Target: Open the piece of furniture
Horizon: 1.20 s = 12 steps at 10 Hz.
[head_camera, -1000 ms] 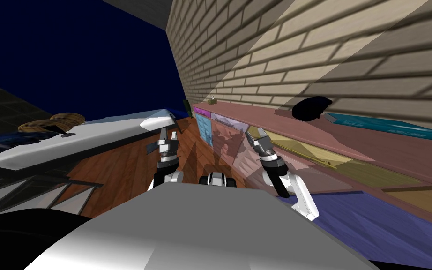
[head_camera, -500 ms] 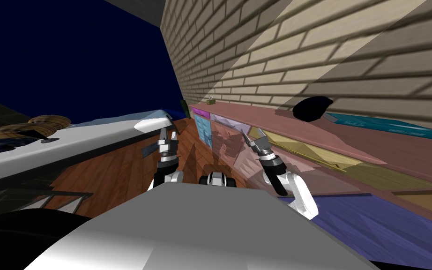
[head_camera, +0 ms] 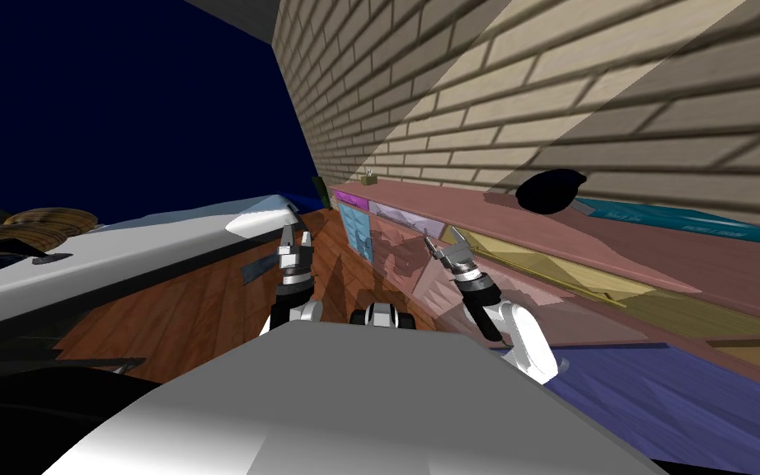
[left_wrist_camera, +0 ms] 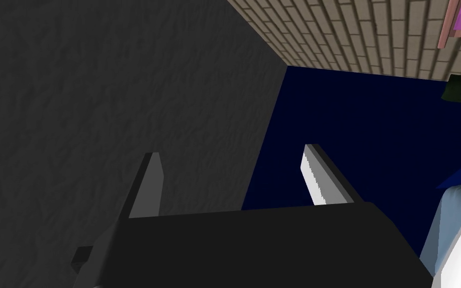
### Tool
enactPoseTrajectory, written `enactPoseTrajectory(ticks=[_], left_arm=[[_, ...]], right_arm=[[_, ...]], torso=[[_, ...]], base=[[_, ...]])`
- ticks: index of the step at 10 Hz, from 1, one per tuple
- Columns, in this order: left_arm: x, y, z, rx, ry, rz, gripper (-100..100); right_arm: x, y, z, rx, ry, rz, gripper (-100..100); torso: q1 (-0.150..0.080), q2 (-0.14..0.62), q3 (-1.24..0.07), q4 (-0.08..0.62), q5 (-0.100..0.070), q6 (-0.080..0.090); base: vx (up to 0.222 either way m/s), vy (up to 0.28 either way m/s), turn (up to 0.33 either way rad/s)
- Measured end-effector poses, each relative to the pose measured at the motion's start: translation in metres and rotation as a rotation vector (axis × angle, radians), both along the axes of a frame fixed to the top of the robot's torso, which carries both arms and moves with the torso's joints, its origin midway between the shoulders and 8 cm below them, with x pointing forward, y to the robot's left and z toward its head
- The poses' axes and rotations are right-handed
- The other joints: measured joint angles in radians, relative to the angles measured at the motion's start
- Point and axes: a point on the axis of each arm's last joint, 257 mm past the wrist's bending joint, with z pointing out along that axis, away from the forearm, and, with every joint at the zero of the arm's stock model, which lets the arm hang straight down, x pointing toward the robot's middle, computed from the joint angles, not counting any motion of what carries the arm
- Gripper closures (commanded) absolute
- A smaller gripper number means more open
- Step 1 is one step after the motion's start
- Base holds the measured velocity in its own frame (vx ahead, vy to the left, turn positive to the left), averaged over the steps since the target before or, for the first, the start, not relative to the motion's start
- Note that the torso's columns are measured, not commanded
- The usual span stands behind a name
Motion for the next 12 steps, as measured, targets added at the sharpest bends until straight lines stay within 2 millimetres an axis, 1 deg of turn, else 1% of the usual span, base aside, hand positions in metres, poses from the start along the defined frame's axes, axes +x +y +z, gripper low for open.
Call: enactPoseTrajectory(ticks=[8, 12], left_arm=[[0.0, 0.0, 0.0, 0.0, 0.0, 0.0, 0], [0.0, 0.0, 0.0, 0.0, 0.0, 0.0, 0]], right_arm=[[0.019, -0.008, -0.032, -0.236, 0.014, -0.12, -100], [0.028, -0.015, -0.052, -0.367, 0.025, -0.181, -100]], torso=[[-0.001, 0.001, 0.001, 0.0, 0.0, 0.0], [0.0, -0.002, -0.001, -0.001, 0.0, 0.0]], base=[[0.062, 0.057, -0.072], [0.065, 0.074, -0.073]])
